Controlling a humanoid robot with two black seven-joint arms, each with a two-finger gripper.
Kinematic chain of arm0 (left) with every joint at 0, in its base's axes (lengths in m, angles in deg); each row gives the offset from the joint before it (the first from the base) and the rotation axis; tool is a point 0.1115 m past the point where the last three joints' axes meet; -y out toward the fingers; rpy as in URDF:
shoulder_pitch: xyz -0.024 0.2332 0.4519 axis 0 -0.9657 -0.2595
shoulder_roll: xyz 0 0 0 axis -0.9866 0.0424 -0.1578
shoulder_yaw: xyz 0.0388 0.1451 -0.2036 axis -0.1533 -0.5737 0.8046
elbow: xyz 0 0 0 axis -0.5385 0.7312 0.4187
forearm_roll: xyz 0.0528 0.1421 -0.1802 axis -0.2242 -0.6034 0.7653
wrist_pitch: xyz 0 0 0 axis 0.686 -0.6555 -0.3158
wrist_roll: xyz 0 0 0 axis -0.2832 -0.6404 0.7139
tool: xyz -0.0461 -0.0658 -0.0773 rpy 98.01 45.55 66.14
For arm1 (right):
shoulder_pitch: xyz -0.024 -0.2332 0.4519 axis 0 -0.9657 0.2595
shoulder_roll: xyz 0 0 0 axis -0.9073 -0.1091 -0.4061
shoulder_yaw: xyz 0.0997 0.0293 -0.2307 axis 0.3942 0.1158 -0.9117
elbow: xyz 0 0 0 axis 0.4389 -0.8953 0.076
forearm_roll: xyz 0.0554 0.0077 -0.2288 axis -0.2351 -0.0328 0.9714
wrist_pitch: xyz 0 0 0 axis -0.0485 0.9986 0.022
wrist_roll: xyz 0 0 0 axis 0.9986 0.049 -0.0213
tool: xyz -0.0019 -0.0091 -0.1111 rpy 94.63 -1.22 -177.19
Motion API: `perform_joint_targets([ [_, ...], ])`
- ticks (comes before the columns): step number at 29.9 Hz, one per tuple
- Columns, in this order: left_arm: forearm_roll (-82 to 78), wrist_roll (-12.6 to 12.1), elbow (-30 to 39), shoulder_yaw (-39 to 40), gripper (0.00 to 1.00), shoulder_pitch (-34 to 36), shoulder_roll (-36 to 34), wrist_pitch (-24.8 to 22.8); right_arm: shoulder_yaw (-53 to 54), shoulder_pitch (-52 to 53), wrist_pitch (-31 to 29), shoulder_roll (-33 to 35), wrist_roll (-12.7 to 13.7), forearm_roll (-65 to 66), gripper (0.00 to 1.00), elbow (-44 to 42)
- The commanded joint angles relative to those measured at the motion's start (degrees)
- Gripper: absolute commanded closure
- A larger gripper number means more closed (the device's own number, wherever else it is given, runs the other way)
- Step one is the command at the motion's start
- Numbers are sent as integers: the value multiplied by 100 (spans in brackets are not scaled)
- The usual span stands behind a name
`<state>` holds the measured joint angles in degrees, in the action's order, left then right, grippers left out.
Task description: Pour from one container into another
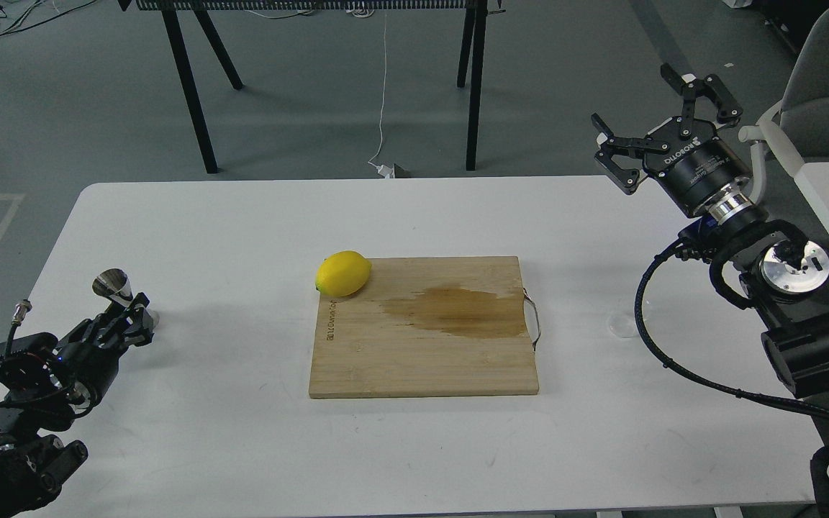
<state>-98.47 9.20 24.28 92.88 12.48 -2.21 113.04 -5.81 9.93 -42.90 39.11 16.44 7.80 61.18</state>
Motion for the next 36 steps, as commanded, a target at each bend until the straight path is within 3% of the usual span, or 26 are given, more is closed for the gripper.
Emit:
perform_joint_targets([
  [1, 0, 0, 0, -2, 65, 0, 0, 0, -7, 0, 0, 0, 0, 1, 1, -5],
  [22, -35, 0, 0, -11, 79, 0, -9, 0, -7, -9, 0, 0, 0, 1, 1, -5],
  [36, -27, 0, 0, -11, 79, 8, -62, 0, -7, -9, 0, -9, -8, 1, 1, -14],
])
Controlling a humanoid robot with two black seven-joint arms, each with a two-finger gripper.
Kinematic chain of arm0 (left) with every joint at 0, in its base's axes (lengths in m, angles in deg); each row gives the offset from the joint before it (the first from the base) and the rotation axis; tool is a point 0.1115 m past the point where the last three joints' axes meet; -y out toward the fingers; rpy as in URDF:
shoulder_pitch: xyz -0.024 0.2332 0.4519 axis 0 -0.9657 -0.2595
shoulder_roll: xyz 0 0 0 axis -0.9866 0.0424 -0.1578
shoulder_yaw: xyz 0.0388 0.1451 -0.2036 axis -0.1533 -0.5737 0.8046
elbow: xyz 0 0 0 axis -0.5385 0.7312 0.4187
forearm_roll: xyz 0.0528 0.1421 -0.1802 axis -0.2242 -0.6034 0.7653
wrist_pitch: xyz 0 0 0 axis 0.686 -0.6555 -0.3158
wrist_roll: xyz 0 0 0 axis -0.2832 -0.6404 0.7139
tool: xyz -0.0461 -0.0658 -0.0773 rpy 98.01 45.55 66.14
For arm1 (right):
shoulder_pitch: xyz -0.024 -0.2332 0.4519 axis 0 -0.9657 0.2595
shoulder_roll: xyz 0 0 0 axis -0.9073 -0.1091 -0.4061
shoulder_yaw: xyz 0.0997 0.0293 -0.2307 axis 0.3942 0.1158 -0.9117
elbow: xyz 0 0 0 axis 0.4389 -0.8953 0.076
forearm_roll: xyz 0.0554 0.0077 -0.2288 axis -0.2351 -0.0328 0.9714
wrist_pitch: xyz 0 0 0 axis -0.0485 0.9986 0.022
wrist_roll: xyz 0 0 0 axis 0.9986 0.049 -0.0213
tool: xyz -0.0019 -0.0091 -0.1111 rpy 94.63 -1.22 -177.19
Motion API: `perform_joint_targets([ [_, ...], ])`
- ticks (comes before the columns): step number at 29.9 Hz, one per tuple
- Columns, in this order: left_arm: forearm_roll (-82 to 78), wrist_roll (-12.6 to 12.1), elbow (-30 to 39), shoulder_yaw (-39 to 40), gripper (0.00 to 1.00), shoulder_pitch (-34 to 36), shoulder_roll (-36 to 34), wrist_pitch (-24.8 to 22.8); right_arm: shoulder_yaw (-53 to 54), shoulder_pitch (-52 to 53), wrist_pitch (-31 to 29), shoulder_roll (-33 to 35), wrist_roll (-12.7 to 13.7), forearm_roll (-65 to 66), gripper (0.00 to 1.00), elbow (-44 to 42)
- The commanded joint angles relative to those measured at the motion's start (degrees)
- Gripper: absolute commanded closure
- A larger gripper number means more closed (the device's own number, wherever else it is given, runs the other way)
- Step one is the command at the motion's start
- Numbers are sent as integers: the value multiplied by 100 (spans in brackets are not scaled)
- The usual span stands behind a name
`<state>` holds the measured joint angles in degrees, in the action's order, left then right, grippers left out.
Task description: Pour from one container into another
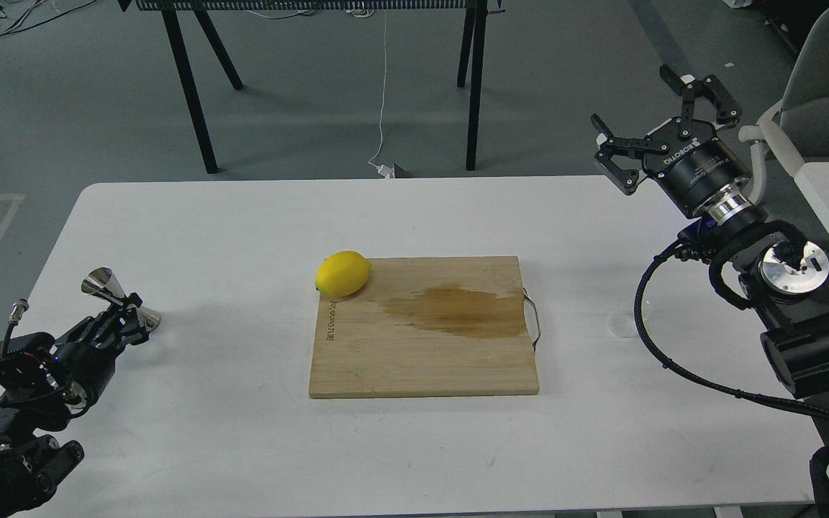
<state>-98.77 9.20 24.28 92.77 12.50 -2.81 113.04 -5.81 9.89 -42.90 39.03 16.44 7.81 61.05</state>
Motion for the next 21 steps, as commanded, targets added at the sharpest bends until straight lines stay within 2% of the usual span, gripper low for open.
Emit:
perform_joint_targets([
  [1, 3, 0, 0, 0, 79, 7, 7, 0, -7, -4, 0, 0, 0, 1, 1, -2],
  [21, 3, 0, 18, 9, 81, 139, -11, 0, -7, 5, 0, 0, 0, 1, 1, -2],
])
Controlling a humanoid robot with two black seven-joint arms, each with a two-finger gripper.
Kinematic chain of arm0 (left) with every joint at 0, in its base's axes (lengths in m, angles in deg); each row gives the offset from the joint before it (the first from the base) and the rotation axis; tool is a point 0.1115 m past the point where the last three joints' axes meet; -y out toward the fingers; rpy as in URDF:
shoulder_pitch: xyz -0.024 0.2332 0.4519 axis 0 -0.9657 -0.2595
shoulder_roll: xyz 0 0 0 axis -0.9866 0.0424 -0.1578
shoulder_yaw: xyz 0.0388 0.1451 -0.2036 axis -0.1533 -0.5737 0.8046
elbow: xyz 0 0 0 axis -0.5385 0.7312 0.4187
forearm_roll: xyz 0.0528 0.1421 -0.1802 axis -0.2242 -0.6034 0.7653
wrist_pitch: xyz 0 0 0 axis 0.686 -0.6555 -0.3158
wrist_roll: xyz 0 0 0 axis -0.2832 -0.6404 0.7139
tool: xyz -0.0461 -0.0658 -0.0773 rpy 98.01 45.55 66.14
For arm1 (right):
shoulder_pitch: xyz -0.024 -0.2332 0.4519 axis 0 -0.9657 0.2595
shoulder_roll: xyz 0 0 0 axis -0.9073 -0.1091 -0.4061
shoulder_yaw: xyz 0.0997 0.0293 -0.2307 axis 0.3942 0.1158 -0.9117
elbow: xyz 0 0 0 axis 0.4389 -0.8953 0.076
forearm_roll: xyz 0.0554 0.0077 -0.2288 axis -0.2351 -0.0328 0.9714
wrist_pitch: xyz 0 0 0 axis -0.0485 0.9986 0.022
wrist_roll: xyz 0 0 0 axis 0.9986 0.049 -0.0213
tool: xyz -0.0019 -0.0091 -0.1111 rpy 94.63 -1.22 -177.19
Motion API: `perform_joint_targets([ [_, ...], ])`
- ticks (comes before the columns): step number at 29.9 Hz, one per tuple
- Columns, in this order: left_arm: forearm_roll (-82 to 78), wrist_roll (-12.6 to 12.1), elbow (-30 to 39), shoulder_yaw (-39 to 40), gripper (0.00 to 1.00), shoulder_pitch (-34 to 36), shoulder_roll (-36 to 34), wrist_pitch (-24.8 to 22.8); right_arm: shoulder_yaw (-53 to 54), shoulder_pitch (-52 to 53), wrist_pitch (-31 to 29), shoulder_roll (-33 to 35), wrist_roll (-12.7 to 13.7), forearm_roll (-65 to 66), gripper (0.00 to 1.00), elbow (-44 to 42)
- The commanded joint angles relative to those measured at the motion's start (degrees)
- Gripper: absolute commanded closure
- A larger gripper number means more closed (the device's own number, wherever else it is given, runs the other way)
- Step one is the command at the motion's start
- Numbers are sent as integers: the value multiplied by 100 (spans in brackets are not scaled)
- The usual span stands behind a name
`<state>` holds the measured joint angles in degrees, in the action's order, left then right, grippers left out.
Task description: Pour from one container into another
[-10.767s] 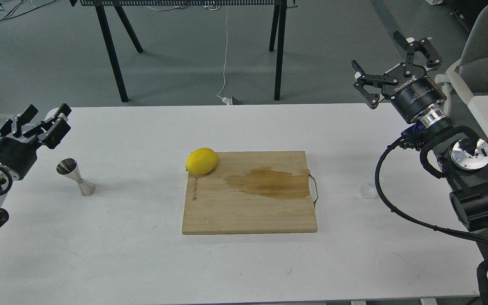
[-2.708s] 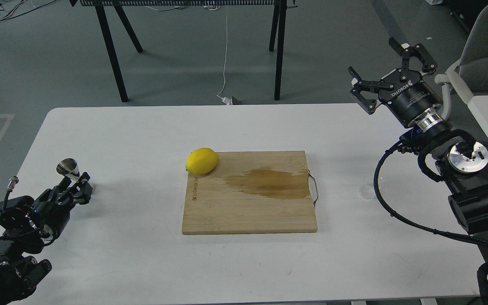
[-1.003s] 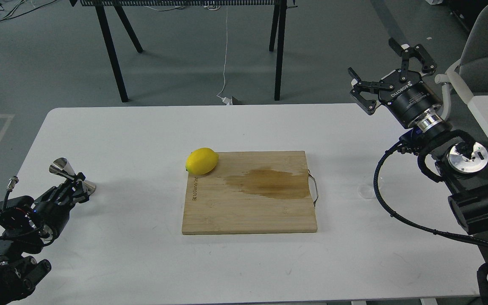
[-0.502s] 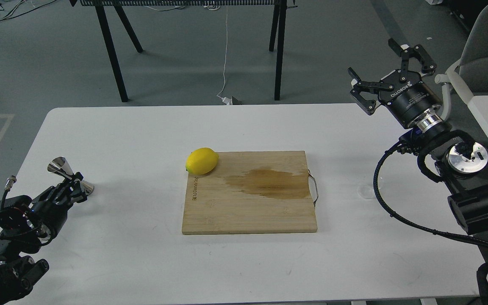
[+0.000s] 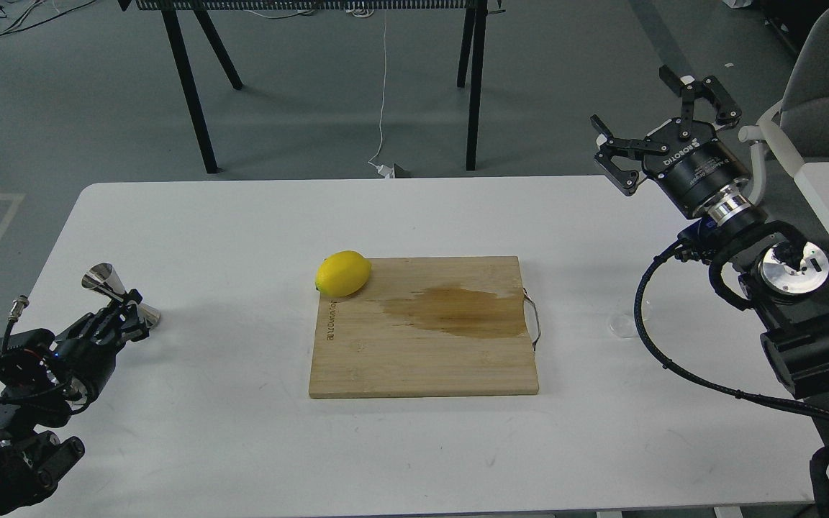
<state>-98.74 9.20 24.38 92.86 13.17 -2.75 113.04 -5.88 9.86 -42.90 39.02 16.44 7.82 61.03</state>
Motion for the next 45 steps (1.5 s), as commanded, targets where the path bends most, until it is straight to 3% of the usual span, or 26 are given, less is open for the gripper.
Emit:
perform_joint_targets([
  [1, 0, 0, 8, -9, 81, 89, -17, 0, 0, 8, 0, 0, 0, -1, 1, 0],
  [14, -44, 0, 69, -18, 80, 537, -43, 0, 9, 113, 0, 0, 0, -1, 1, -70],
  [30, -44, 0, 78, -791, 80, 1600, -8, 0, -8, 623, 0, -70, 44, -1, 1, -931],
  [35, -35, 0, 113, -1011, 80, 2013, 45, 0, -17, 720, 462, -61, 79, -1, 1, -1090],
  [45, -35, 0, 139, -1441, 80, 2654, 624, 0, -395, 729, 524, -17, 88, -1, 1, -1116],
])
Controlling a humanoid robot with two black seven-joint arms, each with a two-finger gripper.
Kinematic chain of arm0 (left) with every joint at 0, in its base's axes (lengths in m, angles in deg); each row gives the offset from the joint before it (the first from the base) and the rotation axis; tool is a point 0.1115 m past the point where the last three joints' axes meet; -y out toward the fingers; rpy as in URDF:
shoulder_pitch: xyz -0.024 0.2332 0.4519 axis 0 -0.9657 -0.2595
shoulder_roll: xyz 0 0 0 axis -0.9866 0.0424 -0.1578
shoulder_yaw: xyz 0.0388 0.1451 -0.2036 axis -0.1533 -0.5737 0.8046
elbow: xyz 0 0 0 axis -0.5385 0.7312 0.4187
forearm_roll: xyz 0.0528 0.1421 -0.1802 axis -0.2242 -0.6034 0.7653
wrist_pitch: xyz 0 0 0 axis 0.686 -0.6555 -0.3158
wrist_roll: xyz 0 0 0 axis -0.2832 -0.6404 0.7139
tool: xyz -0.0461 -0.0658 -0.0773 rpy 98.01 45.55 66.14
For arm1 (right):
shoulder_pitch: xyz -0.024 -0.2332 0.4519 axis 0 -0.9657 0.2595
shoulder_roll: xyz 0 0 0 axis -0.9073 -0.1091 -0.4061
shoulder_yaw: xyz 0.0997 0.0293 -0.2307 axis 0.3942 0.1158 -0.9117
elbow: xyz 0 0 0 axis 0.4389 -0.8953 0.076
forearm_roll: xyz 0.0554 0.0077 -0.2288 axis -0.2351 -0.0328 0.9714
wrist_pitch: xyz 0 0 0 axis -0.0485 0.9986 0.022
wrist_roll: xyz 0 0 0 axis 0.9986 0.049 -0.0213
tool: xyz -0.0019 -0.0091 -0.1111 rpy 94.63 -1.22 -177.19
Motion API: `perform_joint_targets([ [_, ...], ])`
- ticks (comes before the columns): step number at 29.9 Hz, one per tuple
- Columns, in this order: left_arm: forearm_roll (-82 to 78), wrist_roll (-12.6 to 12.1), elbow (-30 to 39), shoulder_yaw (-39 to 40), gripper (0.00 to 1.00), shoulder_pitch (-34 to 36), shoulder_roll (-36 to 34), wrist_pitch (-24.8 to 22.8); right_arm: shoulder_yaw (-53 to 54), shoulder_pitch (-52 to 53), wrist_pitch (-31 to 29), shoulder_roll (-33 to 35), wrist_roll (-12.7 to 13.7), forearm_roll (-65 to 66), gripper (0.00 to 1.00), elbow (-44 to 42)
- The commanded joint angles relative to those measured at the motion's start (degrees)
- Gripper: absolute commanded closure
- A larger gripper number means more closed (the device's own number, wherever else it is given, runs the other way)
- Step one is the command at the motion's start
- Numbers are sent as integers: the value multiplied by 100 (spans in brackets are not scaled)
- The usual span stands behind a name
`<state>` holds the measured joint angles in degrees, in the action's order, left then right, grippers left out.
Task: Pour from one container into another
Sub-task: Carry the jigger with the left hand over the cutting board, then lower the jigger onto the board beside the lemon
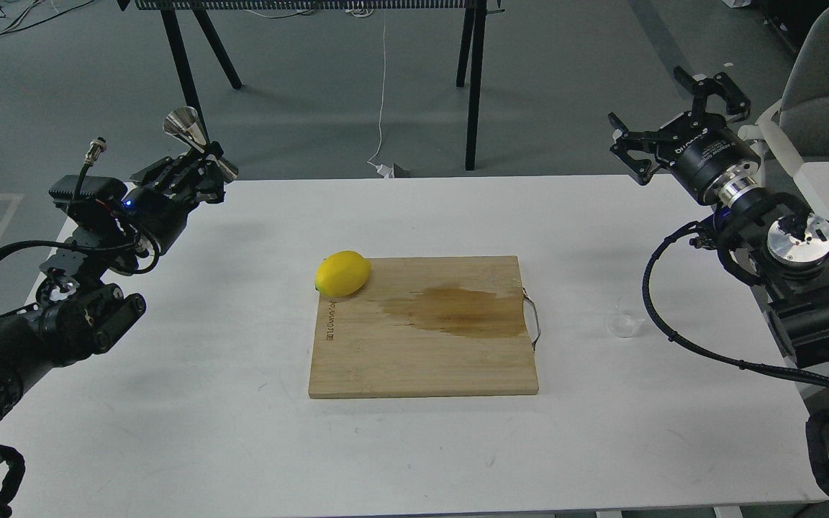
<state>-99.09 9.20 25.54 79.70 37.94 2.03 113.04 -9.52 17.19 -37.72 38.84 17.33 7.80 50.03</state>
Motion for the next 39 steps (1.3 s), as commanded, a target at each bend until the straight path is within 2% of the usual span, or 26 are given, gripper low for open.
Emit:
perform_joint_targets([
  [1, 0, 0, 59, -186, 80, 265, 234, 0, -31, -5, 6, 1, -1, 1, 1, -24],
  [12, -26, 0, 726, -740, 80, 574, 683, 0, -40, -14, 6, -42, -10, 1, 1, -174],
  [15, -26, 0, 920, -1108, 80, 582, 692, 0, -31, 4, 6, -42, -10, 1, 1, -288],
  [22, -113, 0, 1096, -1575, 80, 565, 1096, 0, -22, 135, 85, -60, -10, 1, 1, -473],
  [32, -869, 0, 1167, -1637, 80, 512, 1272, 0, 13, 364, 243, -60, -10, -8, 1, -464],
  [39, -887, 0, 1167, -2129, 80, 389, 1272, 0, 22, 364, 234, -78, -10, -16, 1, -438],
])
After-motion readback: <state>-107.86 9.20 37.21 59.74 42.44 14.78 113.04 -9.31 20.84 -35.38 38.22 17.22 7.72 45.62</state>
